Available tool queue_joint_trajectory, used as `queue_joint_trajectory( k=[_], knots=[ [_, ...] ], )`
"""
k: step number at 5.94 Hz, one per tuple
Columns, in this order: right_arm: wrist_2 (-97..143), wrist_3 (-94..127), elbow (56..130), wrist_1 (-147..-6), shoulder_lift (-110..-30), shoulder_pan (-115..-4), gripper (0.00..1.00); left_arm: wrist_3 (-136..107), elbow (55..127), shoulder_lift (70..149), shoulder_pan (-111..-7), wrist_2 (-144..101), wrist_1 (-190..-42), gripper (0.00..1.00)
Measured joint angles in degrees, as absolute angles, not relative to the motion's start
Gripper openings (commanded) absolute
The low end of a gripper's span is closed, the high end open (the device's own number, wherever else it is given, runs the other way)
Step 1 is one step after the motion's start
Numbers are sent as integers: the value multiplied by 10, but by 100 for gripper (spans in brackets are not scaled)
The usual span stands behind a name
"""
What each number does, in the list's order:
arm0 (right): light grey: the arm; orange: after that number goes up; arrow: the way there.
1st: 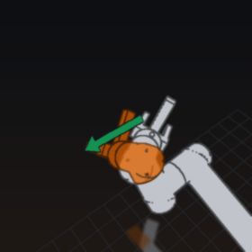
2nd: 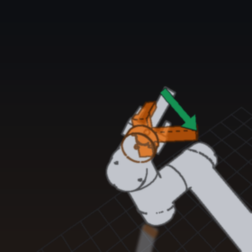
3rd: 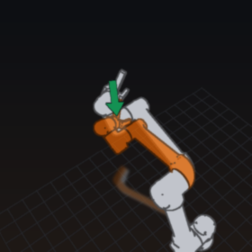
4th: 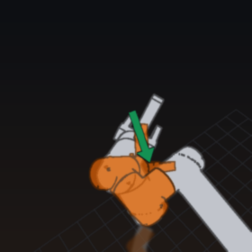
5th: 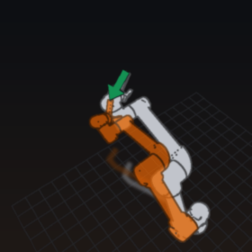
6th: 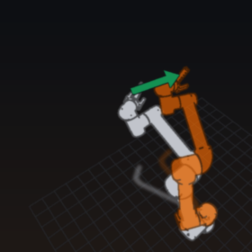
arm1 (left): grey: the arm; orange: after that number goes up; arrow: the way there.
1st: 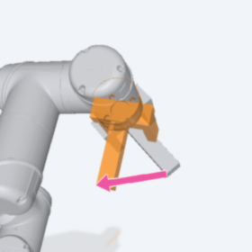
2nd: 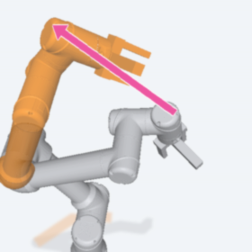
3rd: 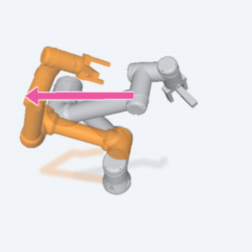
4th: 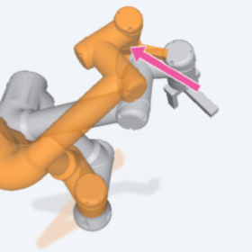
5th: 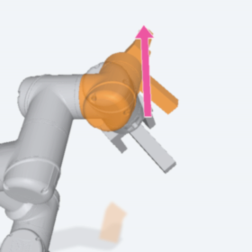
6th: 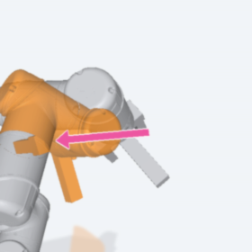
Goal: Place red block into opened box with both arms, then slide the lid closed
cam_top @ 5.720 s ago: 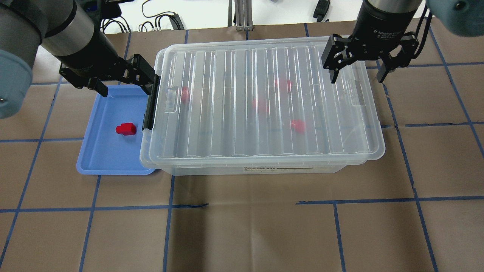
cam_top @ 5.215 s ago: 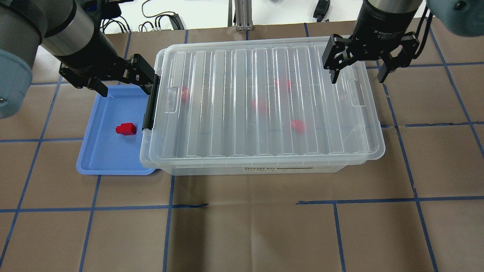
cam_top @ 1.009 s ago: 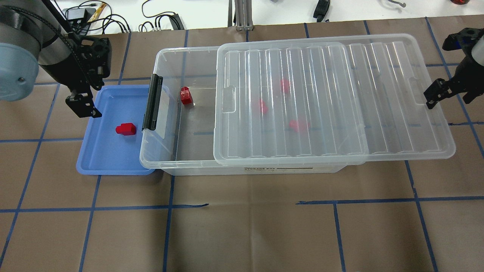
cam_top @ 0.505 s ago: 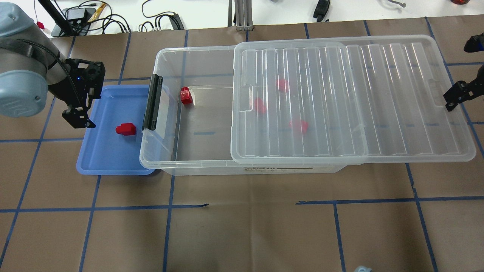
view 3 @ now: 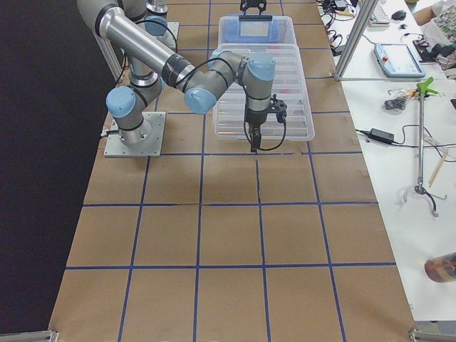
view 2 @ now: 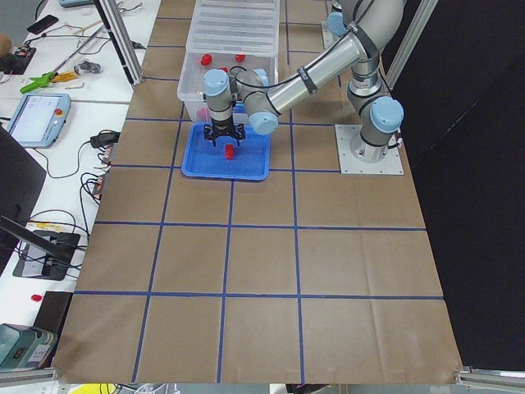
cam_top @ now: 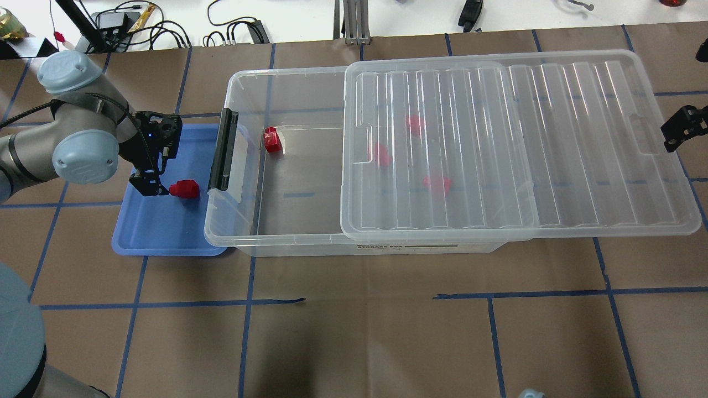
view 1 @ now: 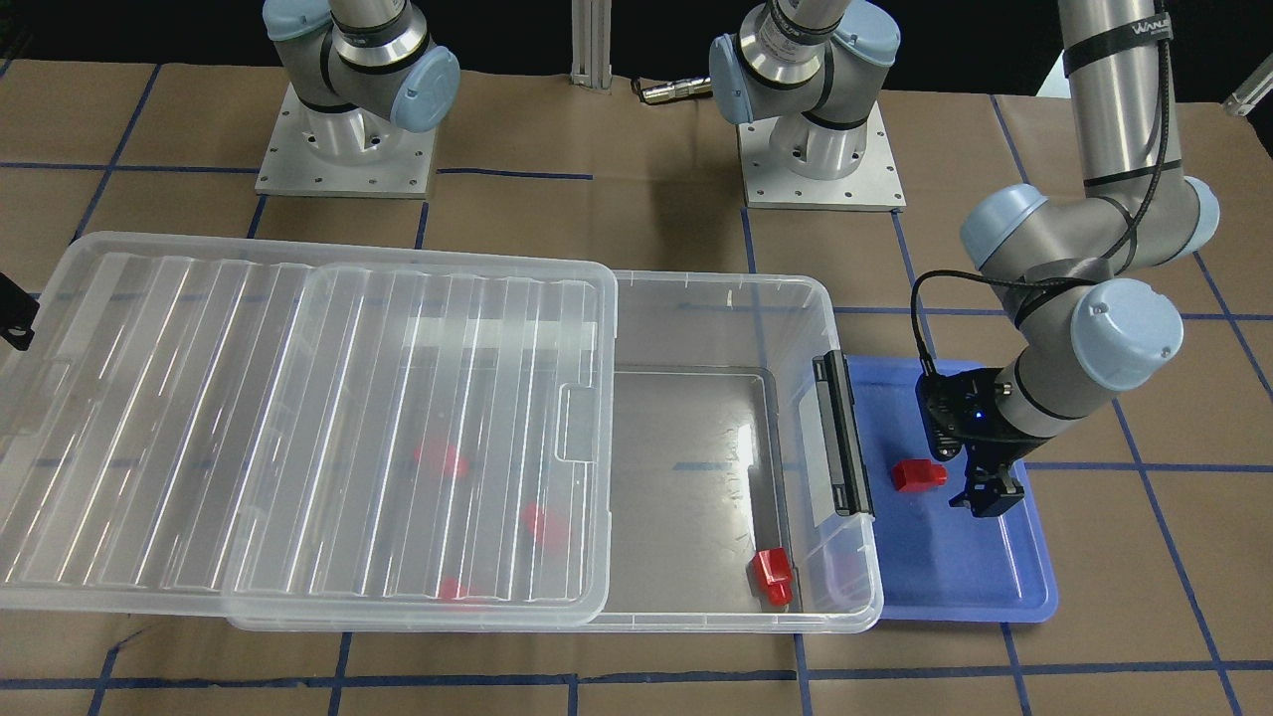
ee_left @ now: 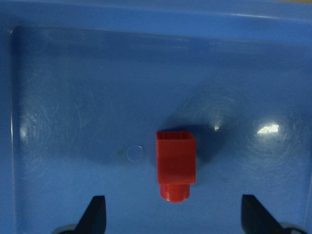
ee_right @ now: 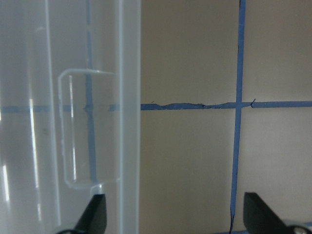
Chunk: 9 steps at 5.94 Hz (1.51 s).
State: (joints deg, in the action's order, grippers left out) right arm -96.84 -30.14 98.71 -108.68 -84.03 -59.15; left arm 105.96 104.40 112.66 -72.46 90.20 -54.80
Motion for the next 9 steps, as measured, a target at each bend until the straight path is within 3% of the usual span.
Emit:
queue_joint_trajectory(
  k=[1,2,3,4,6,9],
  knots=[
    [-965,-260,954,-1025,-849,-610,100,1058,1045,1148,-727,899,-534,85],
    [-963,-209,913,-955,-854,-642,100,1058,1047,1159,-730,899,-529,43],
    [-951,-142,869,-886,-856,-687,100,1057,1051,1161,-731,899,-529,10],
    [-928,-74,834,-836,-856,-730,100,1053,1054,1157,-731,902,-528,1],
    [-892,52,808,-802,-856,-822,100,1038,1050,1138,-734,907,-542,1],
    [-889,157,808,-801,-856,-905,100,1022,996,1015,-740,904,-723,1]
  ],
)
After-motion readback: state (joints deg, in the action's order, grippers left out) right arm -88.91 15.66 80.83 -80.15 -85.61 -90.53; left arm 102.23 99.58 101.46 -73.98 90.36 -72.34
